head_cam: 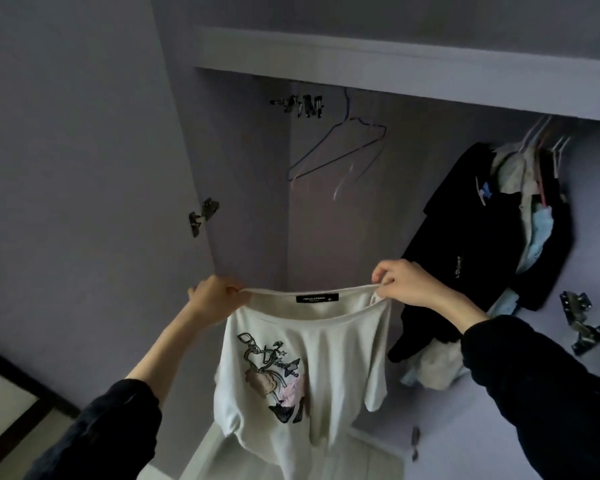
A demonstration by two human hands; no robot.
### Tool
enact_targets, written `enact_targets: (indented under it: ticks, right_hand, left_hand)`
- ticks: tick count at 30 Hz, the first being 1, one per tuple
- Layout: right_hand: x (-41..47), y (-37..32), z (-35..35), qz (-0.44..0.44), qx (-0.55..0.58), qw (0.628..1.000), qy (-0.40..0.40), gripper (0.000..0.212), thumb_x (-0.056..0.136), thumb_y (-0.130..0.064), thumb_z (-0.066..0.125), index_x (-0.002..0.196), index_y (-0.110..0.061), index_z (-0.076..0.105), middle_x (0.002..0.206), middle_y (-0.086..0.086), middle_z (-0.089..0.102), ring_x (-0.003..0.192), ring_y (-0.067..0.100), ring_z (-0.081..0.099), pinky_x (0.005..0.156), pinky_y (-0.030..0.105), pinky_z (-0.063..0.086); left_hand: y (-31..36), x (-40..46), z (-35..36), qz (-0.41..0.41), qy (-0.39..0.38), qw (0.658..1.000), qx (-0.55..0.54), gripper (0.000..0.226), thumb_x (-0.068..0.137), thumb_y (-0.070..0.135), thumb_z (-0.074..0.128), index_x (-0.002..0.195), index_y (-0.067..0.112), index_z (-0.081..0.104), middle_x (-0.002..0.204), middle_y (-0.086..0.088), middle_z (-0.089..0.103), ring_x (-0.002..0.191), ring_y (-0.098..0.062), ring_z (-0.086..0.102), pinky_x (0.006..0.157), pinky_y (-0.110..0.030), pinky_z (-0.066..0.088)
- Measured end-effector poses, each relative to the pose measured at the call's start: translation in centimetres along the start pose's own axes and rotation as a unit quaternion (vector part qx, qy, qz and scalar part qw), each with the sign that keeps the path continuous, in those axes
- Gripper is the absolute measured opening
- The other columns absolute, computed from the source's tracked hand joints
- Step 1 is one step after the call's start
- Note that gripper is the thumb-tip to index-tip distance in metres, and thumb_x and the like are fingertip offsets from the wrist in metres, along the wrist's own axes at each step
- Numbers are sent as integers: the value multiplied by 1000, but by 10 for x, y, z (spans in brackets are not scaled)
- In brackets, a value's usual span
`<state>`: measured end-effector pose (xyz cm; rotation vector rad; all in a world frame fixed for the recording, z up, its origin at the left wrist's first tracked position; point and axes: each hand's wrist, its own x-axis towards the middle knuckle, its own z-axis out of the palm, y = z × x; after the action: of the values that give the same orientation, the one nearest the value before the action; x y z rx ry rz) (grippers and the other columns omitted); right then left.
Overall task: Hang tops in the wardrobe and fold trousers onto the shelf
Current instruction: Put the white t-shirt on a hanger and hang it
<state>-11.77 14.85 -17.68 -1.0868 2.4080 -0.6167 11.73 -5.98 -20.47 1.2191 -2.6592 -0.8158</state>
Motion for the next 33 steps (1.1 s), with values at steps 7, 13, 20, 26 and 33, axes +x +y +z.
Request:
enact_targets:
  ticks: [7, 13, 20, 26, 33]
  right_hand:
    - [67, 18, -11, 26, 17, 998, -61, 16, 82, -2, 62, 94, -13, 65, 90, 5, 64, 86, 17, 59, 68, 21, 42]
    - [114, -10, -25, 61, 325, 941, -66, 49, 92, -27, 59, 135, -10, 43, 123, 8, 56, 108, 19, 55, 93, 31, 45]
    - [181, -68, -50, 90, 676, 731, 29, 39, 95, -20, 55, 130, -5, 45, 132, 16, 51, 120, 27, 53, 94, 34, 44]
    - [200, -80, -59, 143, 717, 679, 65, 10, 100, -20, 44, 109, -16, 43, 78, 10, 53, 57, 15, 46, 47, 22, 42]
    - [207, -70, -62, 143, 686, 697, 154, 33, 97, 0, 23, 88, -12, 52, 78, 8, 53, 24, 5, 29, 28, 13, 21]
  left_hand:
    - [30, 43, 6, -15, 36, 987, -154, 18, 73, 26, 71, 80, 11, 76, 64, -4, 65, 76, -19, 60, 73, -28, 41]
    - [57, 68, -6, -59, 15, 933, -355, 42, 72, -15, 63, 49, 20, 69, 44, 10, 59, 43, 4, 53, 48, -10, 43]
    - [63, 92, -25, -84, 18, 926, -368, 29, 79, -12, 54, 63, 11, 60, 46, 6, 53, 49, -7, 48, 50, -18, 38]
    - [61, 107, -55, -63, 39, 931, -357, 33, 81, -11, 52, 55, 9, 50, 36, 13, 44, 34, 2, 43, 38, -10, 33]
    - [61, 104, -58, -39, 19, 935, -353, 31, 84, 1, 55, 56, 12, 50, 36, 13, 43, 33, 3, 38, 38, -11, 28]
